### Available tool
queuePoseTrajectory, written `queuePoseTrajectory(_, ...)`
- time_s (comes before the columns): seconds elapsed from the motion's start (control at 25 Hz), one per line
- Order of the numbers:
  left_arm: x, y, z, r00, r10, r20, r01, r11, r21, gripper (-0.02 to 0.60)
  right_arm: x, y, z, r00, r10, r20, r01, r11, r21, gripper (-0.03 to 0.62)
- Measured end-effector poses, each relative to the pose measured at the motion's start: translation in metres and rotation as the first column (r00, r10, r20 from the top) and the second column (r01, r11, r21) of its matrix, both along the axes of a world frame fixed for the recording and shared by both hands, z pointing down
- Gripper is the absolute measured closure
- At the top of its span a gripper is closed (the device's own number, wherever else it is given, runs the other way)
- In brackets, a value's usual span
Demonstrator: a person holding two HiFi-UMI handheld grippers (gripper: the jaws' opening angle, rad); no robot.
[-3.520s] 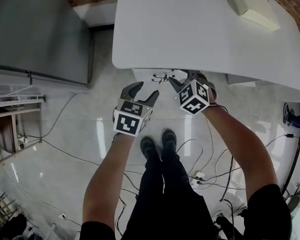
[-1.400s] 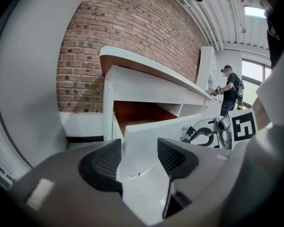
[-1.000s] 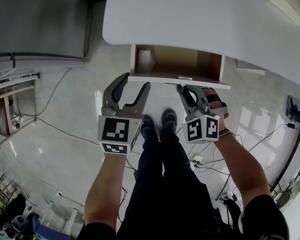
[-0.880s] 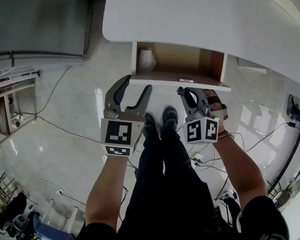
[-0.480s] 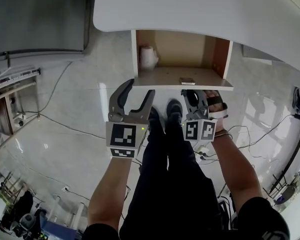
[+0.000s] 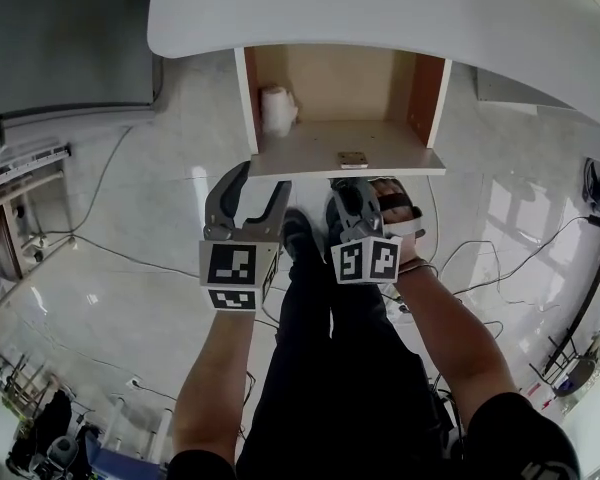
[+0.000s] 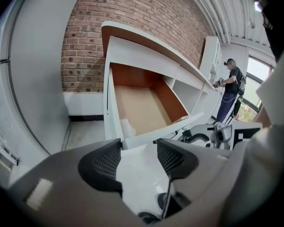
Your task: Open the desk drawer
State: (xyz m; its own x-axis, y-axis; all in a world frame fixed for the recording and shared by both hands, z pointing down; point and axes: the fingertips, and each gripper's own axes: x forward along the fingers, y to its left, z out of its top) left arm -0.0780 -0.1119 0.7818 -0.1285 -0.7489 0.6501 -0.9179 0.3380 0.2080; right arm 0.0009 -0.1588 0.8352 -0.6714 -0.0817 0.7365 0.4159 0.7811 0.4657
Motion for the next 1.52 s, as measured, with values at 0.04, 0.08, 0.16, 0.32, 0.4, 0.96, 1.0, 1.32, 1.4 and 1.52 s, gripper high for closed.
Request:
queuePoseTrajectory(0.04, 0.0, -0.001, 0.001, 1.0, -0.004, -0.005, 0.004, 1.0, 0.005, 0.341, 0.001, 0.001, 0.004, 1.0, 0.014, 0.003, -0.014, 1.0, -0.004, 0.582)
queuePoseTrajectory(0.08, -0.001, -0.001, 0.001, 1.0, -0.006, -0.011, 0.006, 1.0, 0.011, 0.341, 0.002, -0.002, 0.008, 0.999, 0.043, 0.006, -0.043, 0.999, -0.012, 0.582)
queuePoseTrajectory(0.16, -0.003, -0.003, 0.002, 1.0, -0.003, -0.025, 0.004, 1.0, 0.025, 0.334, 0.004, -0.013, 0.012, 0.994, 0.111, 0.015, -0.11, 0.993, -0.04, 0.582)
queuePoseTrajectory(0.32, -0.002, -0.001, 0.004, 0.999, -0.015, -0.045, 0.016, 0.999, 0.034, 0.334, 0.015, -0.023, 0.006, 0.988, 0.152, 0.019, -0.15, 0.985, -0.081, 0.58)
queuePoseTrajectory(0.4, -0.001, 0.002, 0.003, 0.998, -0.033, -0.049, 0.034, 0.999, 0.02, 0.336, 0.026, -0.021, -0.001, 0.99, 0.14, 0.002, -0.139, 0.986, -0.093, 0.579)
queuePoseTrajectory(0.96, 0.001, 0.037, -0.131, 0.972, -0.211, -0.108, 0.216, 0.976, 0.036, 0.354, 0.06, 0.009, -0.159, 0.99, 0.141, -0.005, -0.137, 0.955, -0.262, 0.579)
queuePoseTrajectory(1.0, 0.001, 0.034, -0.145, 0.975, -0.2, -0.098, 0.206, 0.978, 0.045, 0.361, 0.051, 0.008, -0.175, 0.991, 0.134, 0.016, -0.125, 0.957, -0.263, 0.579)
queuePoseTrajectory(1.32, -0.013, 0.006, -0.259, 0.988, -0.142, -0.065, 0.152, 0.972, 0.181, 0.417, -0.003, -0.02, -0.289, 0.966, 0.195, 0.168, -0.146, 0.953, -0.265, 0.579)
queuePoseTrajectory(1.4, -0.015, 0.006, -0.285, 0.99, -0.128, -0.056, 0.137, 0.968, 0.21, 0.425, -0.003, -0.018, -0.312, 0.963, 0.202, 0.178, -0.151, 0.952, -0.267, 0.579)
queuePoseTrajectory(1.52, -0.019, 0.012, -0.315, 0.992, -0.115, -0.053, 0.124, 0.963, 0.239, 0.433, 0.0, -0.012, -0.337, 0.962, 0.207, 0.178, -0.153, 0.949, -0.277, 0.579)
